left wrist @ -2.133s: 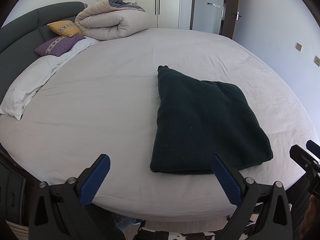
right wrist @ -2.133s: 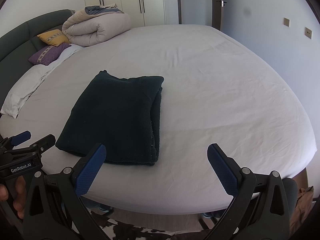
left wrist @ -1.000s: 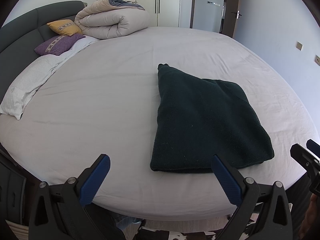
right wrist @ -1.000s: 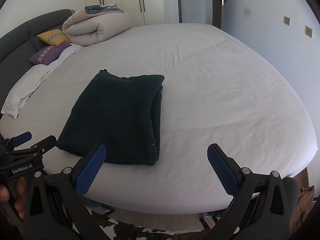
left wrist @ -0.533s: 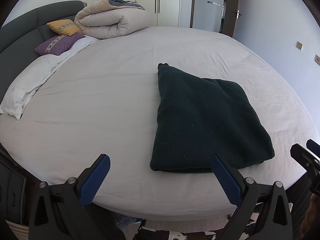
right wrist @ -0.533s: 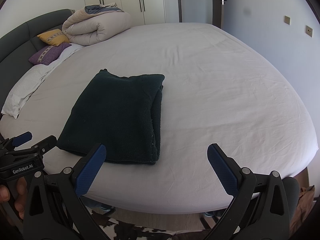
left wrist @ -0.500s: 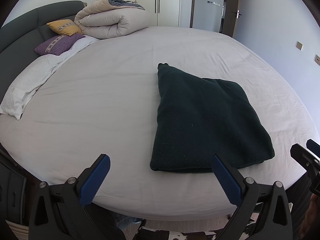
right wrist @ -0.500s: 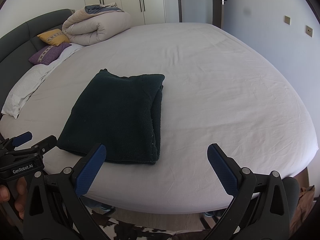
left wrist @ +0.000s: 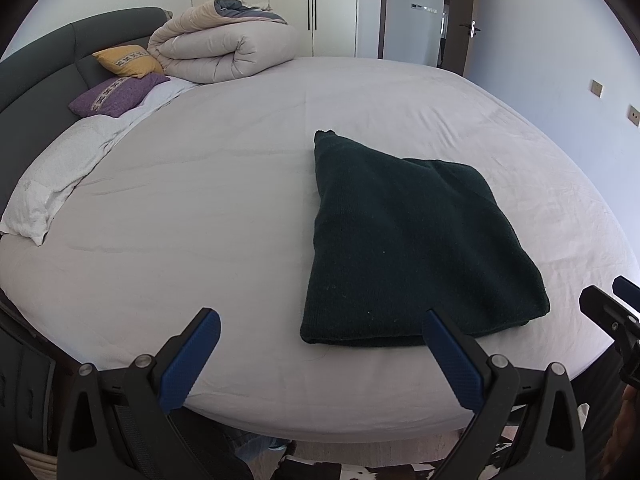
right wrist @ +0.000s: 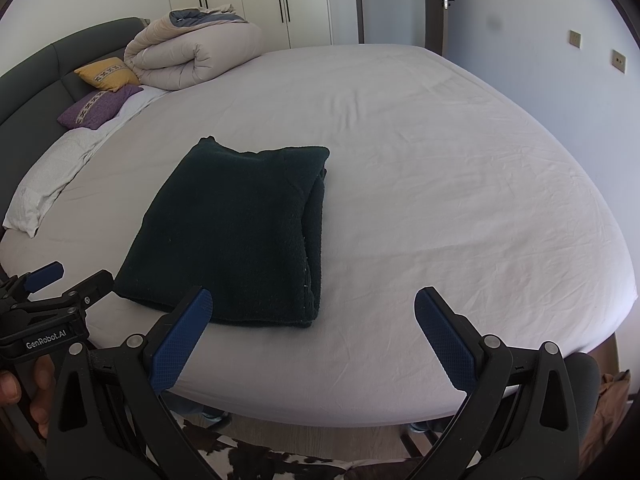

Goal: Fold small clothes

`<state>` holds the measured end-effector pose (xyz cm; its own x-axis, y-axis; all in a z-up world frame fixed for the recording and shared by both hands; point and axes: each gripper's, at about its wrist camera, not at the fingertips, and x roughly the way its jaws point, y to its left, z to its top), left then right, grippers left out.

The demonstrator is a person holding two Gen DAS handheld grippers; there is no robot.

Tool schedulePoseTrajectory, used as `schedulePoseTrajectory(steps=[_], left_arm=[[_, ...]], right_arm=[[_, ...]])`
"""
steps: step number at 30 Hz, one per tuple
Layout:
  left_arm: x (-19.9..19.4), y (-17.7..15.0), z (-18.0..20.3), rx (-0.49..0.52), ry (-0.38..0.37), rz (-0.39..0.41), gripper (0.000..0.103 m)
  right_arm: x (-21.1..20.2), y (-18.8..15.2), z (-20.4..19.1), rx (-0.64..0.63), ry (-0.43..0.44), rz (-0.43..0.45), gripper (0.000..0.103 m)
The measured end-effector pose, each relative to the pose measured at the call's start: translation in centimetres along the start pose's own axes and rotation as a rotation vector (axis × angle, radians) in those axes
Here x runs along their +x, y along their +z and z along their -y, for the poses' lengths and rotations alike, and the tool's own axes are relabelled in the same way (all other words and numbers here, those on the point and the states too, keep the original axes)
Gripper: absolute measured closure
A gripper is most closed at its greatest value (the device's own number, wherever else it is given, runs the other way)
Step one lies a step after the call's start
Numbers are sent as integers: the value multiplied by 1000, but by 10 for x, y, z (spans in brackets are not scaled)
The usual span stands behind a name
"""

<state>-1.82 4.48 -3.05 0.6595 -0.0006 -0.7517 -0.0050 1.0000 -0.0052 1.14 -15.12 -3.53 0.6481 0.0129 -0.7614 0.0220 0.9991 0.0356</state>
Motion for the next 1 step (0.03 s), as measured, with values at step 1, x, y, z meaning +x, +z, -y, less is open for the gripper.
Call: schedulePoseTrajectory(steps=[1], left_arm=[[0,0,0,0,-1,0,0]], right_arm=[[0,-1,0,0,0,-1,0]])
